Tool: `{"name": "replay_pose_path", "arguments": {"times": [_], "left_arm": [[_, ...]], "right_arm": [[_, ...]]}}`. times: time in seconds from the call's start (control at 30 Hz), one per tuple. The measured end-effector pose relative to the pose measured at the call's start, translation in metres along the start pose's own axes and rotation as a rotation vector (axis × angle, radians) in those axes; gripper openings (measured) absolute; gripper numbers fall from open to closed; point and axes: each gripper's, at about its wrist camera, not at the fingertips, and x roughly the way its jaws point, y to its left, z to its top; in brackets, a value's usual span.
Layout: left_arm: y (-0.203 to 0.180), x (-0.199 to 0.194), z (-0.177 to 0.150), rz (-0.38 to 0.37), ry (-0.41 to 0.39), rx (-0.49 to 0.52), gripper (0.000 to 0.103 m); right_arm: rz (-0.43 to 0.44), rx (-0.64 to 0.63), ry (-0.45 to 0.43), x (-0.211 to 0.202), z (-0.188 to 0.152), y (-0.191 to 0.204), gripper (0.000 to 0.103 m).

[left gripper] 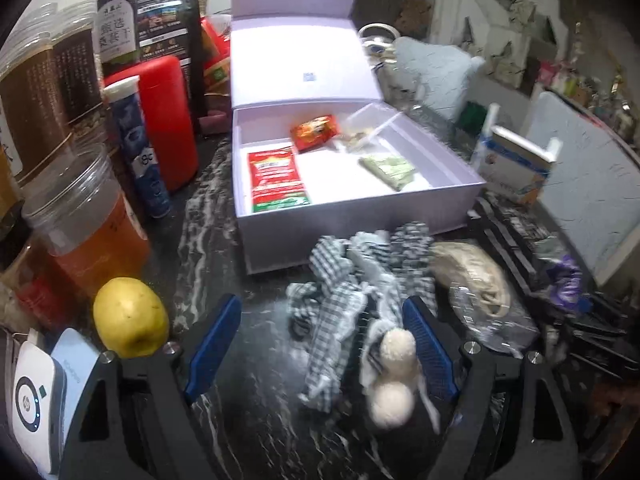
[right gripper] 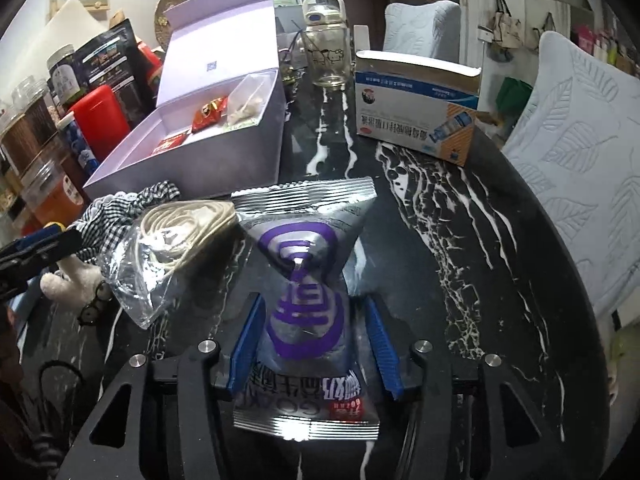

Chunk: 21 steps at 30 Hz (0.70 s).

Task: Organize soft objects
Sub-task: 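Grasp the gingham pom-pom cloth with the left gripper while the right gripper grasps the silver-purple bag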

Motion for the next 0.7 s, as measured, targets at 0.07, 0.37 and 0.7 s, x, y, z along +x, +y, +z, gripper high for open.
{"name": "replay_pose_path", "arguments": {"times": [0.07, 0.37, 0.7], "left_arm": [[0.002, 0.006, 0.001, 0.018, 0.008, -0.014, 0.083], [-0.006, 0.037, -0.008, -0.035, 0.103, 0.022, 0.082], [-0.009, 0.033, -0.011, -0.068, 0.082, 0.019, 0.048]], "right_arm": [[0.005, 0.01, -0.002, 0.0, 0.0, -0.003, 0.052], [0.013, 0.03, -0.005, -0.001, 0.001, -0.006, 0.052], [0.028, 0.019, 0.0, 0.001, 0.002, -0.002, 0.065]]}}
